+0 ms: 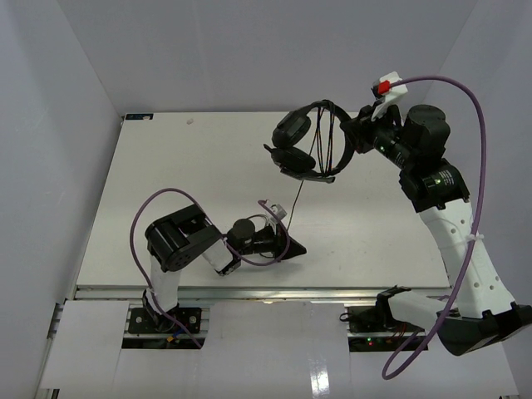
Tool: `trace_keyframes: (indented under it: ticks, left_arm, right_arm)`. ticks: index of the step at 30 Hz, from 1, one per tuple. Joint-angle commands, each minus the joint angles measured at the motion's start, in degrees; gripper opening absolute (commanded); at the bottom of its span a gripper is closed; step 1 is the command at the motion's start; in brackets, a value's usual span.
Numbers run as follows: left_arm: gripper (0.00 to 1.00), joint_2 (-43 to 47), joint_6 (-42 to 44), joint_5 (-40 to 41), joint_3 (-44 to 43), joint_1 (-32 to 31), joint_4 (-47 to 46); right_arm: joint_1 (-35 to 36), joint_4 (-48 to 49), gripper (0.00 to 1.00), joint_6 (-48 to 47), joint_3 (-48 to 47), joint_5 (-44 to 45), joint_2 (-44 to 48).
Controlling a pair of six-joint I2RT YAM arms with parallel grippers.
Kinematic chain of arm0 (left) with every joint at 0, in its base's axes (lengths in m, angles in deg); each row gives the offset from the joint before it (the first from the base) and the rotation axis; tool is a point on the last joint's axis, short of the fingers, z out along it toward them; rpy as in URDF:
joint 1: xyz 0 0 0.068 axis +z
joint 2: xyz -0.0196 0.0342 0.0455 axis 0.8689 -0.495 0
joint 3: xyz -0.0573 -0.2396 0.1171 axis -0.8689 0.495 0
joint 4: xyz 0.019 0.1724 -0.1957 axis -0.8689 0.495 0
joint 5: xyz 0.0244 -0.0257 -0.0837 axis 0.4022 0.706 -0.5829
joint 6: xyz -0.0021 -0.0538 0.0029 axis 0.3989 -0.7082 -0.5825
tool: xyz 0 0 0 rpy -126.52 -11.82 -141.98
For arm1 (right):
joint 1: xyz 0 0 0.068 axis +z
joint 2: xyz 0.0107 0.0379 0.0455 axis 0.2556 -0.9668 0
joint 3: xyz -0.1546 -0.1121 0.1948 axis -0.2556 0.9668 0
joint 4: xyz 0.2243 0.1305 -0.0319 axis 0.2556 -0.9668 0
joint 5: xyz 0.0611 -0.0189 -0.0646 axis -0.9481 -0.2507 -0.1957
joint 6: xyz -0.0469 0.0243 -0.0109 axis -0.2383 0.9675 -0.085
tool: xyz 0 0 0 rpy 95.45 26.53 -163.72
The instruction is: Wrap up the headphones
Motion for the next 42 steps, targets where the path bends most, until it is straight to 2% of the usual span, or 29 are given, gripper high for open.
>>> trace_keyframes:
  ticks: [1, 11, 20, 27, 34, 42]
  left_arm:
    - [0.06, 6.34, 1.95, 3.78, 2.68, -3.46, -2.47]
    - [0.05, 16.46, 8.98, 11.54, 0.32, -13.48, 13.82]
    - [0.05, 32.16, 15.66, 17.91, -4.55, -20.16, 39.66]
    - [0.05, 41.41, 20.70, 21.53, -13.84, -23.36, 57.66]
    - [0.06, 41.42, 24.94, 22.59, -23.39, -23.72, 69.94]
    - [0.06, 34.59, 33.37, 27.42, -39.61, -23.64, 82.35]
  right_arm:
    - [-1.28, 4.29, 0.08, 3.66, -3.86, 5.81, -1.81]
    - [-1.76, 5.78, 0.08, 5.09, -3.49, 14.87, -4.75]
    - [-1.24, 8.28, 0.08, 2.52, 1.61, 19.52, -3.62]
    - [0.12, 11.02, 0.08, -1.97, 5.53, 22.44, -1.94]
    - [2.40, 11.67, 0.08, -4.56, 9.84, 23.40, -1.35]
    - [4.95, 13.41, 0.08, -8.09, 14.88, 26.00, -1.01]
